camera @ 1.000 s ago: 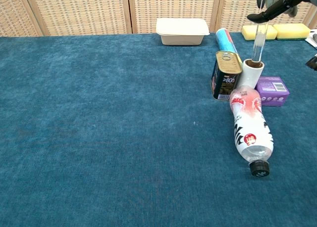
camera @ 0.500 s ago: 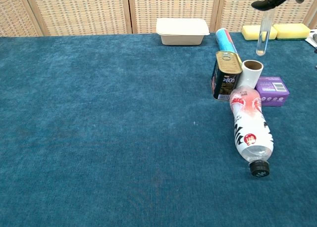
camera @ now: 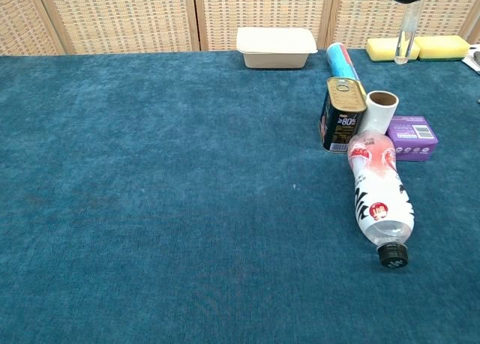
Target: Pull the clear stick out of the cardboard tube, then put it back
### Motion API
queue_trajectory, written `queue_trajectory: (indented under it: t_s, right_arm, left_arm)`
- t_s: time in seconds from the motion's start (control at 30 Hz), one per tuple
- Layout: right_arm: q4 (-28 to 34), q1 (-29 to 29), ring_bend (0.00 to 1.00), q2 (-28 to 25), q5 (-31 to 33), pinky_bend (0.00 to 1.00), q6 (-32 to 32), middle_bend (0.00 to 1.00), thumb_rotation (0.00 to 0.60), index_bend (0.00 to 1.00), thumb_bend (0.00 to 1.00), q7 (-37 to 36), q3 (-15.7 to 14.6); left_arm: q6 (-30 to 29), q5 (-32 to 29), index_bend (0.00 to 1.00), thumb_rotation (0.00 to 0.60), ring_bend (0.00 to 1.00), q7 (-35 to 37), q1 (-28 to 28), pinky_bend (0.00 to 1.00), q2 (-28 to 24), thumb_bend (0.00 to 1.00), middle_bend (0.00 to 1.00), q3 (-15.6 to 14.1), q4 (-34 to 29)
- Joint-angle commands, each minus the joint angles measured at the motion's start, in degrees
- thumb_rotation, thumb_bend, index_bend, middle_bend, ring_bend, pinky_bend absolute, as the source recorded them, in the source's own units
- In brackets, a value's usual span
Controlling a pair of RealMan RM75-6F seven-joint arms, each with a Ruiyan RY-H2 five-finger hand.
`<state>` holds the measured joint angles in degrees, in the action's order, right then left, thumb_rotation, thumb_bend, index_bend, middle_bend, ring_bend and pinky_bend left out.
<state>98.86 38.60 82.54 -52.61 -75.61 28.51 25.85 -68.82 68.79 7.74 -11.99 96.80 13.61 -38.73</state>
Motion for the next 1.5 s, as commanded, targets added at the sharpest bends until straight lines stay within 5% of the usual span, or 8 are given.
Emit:
queue_trajectory:
  t_s: [0.03,0.4,0.67,0.87,1.07,1.3,1.5]
  right_arm:
    - [-1.3,0.2,0.9,-0.17,0.36,0.83,0.0,0.85,0.6,0.73,0.4,-0.44,0.23]
    - [-5.8,-2.31,0.99,-3.65,1.86,0.88,-1.02,0.94,0.6,0.79,0.43,-6.6,2.64]
    - [3.87,-5.99,0.99,-13.57,-6.36,0.88,5.5,0.94,0.6,0.79,0.43,-9.7,-4.2]
    - [-4.08,-5.46,0.98,-12.48,0.63,0.88,4.11,0.94,0.6,0.79,0.43,-12.48,-0.27]
    - [1.59,-6.46,0.98,-14.27,-5.76,0.88,6.41,0.94,0.6,0.79,0.43,-14.67,-4.59]
    - [-5.72,-4.84,0.98,-11.06,3.28,0.88,1.98,0.94,0.6,0.79,0.43,-14.28,1.43]
    - [-0.55,-6.59,0.98,-14.95,-5.46,0.88,5.55,0.94,0.6,0.79,0.42,-15.27,-4.78]
  left_arm:
    - [0.03,-0.01,0.45,0.6,0.23,0.01,-0.01,0.32,-0.01,0.15,0.42,0.0,-0.01]
    - [-0.02,0.04,0.45,0.6,0.23,0.02,0.02,0.32,-0.05,0.15,0.42,-0.04,-0.07]
    - [-0.11,0.0,0.45,0.6,0.23,-0.16,0.03,0.32,-0.01,0.15,0.42,-0.01,-0.11]
    - [-0.14,0.05,0.45,0.6,0.23,-0.04,0.05,0.32,-0.02,0.15,0.42,-0.05,-0.09]
    - [-0.05,-0.07,0.45,0.6,0.23,-0.39,-0.04,0.32,0.02,0.15,0.42,0.03,-0.09]
    - [-0.12,0.03,0.45,0.6,0.23,0.0,0.06,0.32,-0.05,0.15,0.42,-0.03,-0.13]
    - [0.02,-0.09,0.45,0.6,0.23,-0.43,-0.07,0.32,0.0,0.15,0.42,0.04,-0.12]
